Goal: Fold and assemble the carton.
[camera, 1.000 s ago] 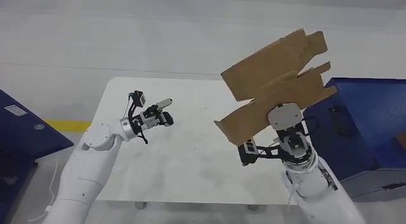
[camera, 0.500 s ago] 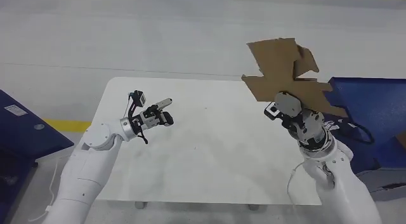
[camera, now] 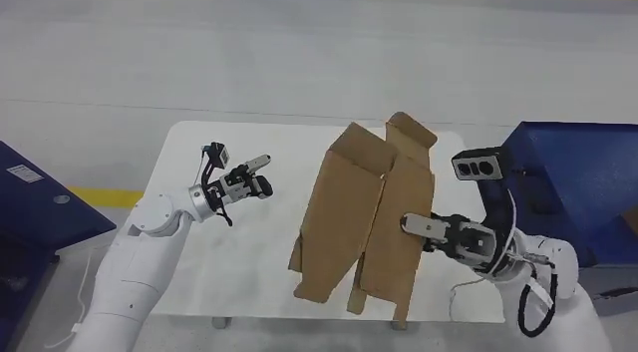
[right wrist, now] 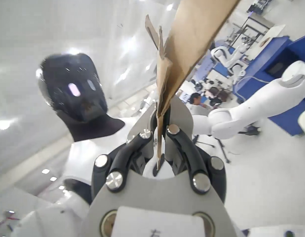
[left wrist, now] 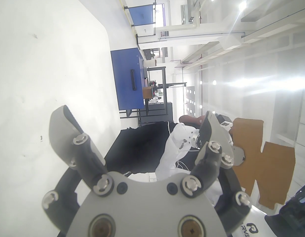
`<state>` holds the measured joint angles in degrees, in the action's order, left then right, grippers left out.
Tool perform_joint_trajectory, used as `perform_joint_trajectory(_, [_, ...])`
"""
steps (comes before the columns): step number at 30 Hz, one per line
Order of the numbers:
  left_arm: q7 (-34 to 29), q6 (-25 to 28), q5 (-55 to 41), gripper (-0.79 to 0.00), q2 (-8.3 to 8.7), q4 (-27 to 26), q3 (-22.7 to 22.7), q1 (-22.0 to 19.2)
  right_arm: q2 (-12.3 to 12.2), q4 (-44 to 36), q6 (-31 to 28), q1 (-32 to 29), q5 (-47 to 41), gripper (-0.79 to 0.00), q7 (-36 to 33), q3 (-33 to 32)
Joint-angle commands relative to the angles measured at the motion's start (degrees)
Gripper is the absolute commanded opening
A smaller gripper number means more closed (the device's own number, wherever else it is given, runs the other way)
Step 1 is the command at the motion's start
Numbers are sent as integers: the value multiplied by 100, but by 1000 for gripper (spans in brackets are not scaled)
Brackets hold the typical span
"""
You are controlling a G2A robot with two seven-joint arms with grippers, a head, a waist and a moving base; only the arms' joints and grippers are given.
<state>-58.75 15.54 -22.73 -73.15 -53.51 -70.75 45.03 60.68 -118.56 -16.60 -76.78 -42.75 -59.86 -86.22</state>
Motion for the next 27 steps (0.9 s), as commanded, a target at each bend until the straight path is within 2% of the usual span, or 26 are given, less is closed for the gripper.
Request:
perform_joint_trajectory(1, [0, 0, 0, 0, 0, 0, 0, 0, 0, -127, -422, 31, 762, -785, 71, -11])
perform_joint_trajectory(4, [0, 0, 0, 0, 0, 0, 0, 0, 8, -225, -1017, 32, 1834, -785, 294, 9])
perform_joint_trajectory(6, [0, 0, 0, 0, 0, 0, 0, 0, 22, -210, -1154, -14, 2214, -785, 554, 75])
perform_joint_trajectory(9, [0, 0, 0, 0, 0, 0, 0, 0, 39, -89, -778, -89, 1856, -785, 791, 243])
perform_joint_trajectory(24, [0, 0, 0, 0, 0, 0, 0, 0, 39, -89, -778, -89, 1856, -785, 791, 243])
perform_joint_trajectory(27, [0, 0, 0, 0, 0, 0, 0, 0, 26, -354, -1072, 3, 2588, -785, 940, 20])
